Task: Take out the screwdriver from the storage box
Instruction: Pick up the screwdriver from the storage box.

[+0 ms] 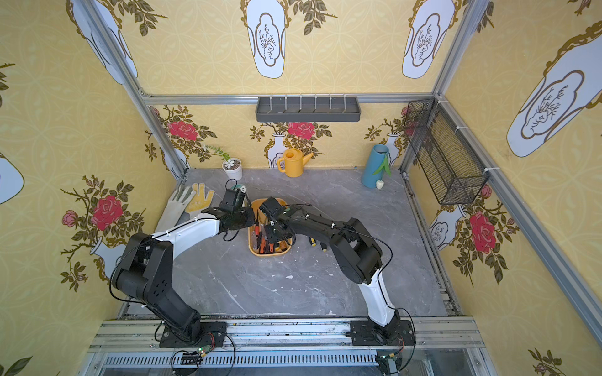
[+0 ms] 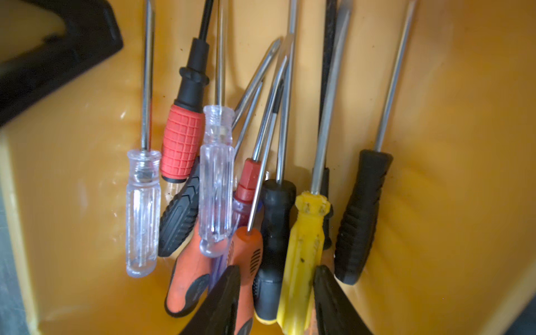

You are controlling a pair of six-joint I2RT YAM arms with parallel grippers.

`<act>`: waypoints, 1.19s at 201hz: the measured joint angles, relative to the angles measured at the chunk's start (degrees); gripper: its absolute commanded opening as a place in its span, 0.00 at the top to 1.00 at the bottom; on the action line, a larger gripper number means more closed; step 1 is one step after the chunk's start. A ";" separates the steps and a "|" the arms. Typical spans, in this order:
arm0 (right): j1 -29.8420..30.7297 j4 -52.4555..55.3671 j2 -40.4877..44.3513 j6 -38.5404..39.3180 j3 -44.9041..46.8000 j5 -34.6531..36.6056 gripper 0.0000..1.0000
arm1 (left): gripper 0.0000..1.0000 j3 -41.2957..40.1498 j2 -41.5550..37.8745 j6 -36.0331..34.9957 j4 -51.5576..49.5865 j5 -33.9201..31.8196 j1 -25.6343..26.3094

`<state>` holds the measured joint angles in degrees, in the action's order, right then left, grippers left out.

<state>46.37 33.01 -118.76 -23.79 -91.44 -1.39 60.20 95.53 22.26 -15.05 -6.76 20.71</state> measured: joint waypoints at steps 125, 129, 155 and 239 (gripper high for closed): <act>-1.03 -0.57 0.66 -1.49 1.75 2.80 0.58 | 1.00 0.11 0.20 0.04 0.04 -0.63 0.13; -1.03 -0.46 0.37 -1.49 1.44 2.75 0.59 | 1.00 0.09 0.17 0.04 0.02 -0.70 0.13; -1.05 -0.13 -1.81 -1.46 -0.35 2.08 0.65 | 1.00 0.09 0.04 0.02 -0.20 -0.85 0.15; -1.03 -0.20 -3.87 -1.46 -2.91 0.68 0.80 | 1.00 0.09 -0.07 0.26 -1.68 -1.14 0.00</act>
<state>45.34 32.82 -122.63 -25.26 -94.35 -0.71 60.29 95.46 22.52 -16.73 -7.90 20.71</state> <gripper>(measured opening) 0.212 0.103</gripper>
